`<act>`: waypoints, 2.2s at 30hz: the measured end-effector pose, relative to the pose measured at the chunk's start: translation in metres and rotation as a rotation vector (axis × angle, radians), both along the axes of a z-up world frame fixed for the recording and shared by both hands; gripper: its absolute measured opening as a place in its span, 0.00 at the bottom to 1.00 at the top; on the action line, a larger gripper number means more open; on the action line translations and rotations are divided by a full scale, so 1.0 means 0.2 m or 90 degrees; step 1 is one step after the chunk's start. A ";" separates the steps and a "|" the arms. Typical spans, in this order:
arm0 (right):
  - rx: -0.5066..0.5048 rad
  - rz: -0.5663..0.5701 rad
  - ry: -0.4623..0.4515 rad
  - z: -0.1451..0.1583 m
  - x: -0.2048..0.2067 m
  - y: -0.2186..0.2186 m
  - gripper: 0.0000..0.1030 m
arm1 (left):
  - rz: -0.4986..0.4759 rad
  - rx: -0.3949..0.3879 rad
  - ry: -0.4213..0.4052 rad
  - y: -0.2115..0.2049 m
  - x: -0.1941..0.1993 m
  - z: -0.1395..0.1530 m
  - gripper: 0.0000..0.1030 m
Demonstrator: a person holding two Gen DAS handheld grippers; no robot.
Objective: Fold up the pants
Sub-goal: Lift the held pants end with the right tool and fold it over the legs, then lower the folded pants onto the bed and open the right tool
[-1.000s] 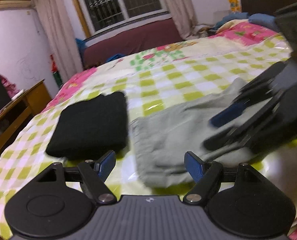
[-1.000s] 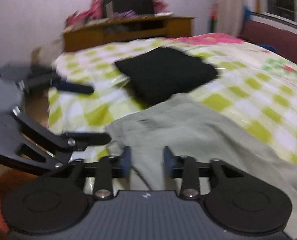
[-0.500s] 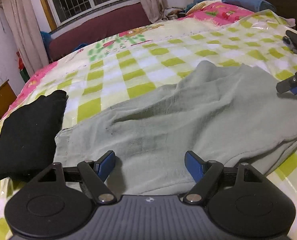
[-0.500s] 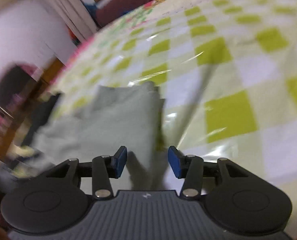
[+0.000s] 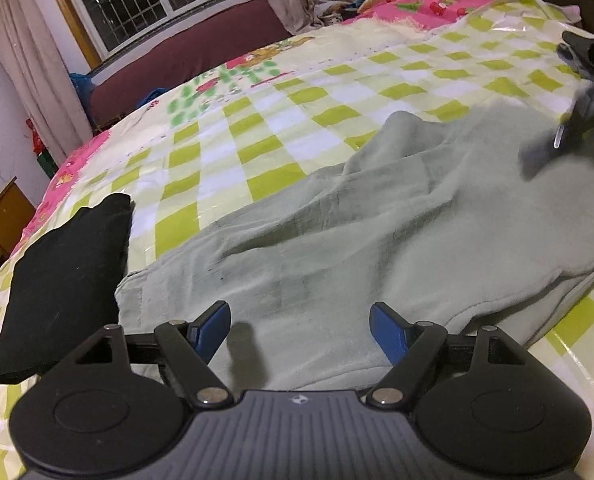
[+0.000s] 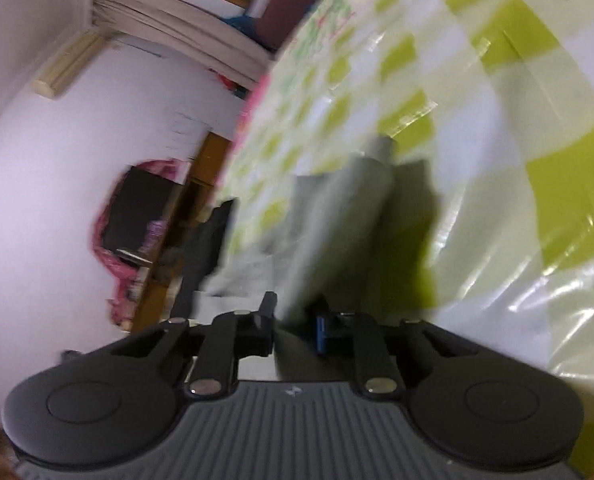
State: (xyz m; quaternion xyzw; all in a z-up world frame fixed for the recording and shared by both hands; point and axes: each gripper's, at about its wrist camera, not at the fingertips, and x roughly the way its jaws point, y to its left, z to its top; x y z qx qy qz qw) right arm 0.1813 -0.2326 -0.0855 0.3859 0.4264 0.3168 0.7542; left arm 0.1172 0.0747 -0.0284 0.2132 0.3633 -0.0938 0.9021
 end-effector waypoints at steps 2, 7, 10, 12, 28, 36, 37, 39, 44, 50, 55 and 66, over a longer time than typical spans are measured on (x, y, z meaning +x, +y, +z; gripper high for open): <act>-0.026 -0.015 0.077 -0.11 0.05 0.03 0.05 | 0.001 0.010 0.006 -0.03 0.02 0.00 0.87; 0.039 -0.080 0.027 -0.03 0.02 -0.14 0.03 | -0.024 0.001 0.029 -0.14 0.00 0.03 0.87; 0.010 -0.111 0.032 -0.03 -0.02 -0.29 0.03 | -0.058 -0.030 0.049 -0.29 -0.02 0.02 0.87; 0.004 -0.153 0.048 -0.02 -0.09 -0.45 0.03 | -0.093 -0.047 0.062 -0.42 -0.04 0.00 0.87; -0.171 -0.175 -0.069 0.54 -0.37 -0.33 0.04 | -0.106 -0.134 0.015 -0.48 -0.23 -0.01 0.91; -0.212 -0.048 -0.148 0.80 -0.18 0.27 0.04 | -0.163 -0.229 -0.018 -0.53 -0.27 0.03 0.91; -0.218 -0.035 -0.147 0.81 -0.16 0.34 0.04 | -0.166 -0.236 -0.014 -0.54 -0.27 0.02 0.91; -0.238 -0.010 -0.140 0.79 -0.13 0.47 0.04 | -0.165 -0.247 -0.007 -0.52 -0.27 0.01 0.91; -0.293 0.062 -0.085 0.57 -0.04 0.79 0.05 | -0.148 -0.267 0.035 -0.36 -0.28 -0.02 0.91; -0.339 0.053 -0.059 0.46 -0.04 0.91 0.06 | -0.147 -0.283 0.033 -0.28 -0.30 -0.01 0.91; -0.352 0.012 -0.047 0.48 -0.01 0.88 0.10 | -0.128 -0.330 0.048 -0.22 -0.29 0.01 0.91; -0.249 0.003 -0.036 0.53 0.01 0.87 0.34 | -0.029 -0.347 0.005 -0.09 -0.42 0.11 0.91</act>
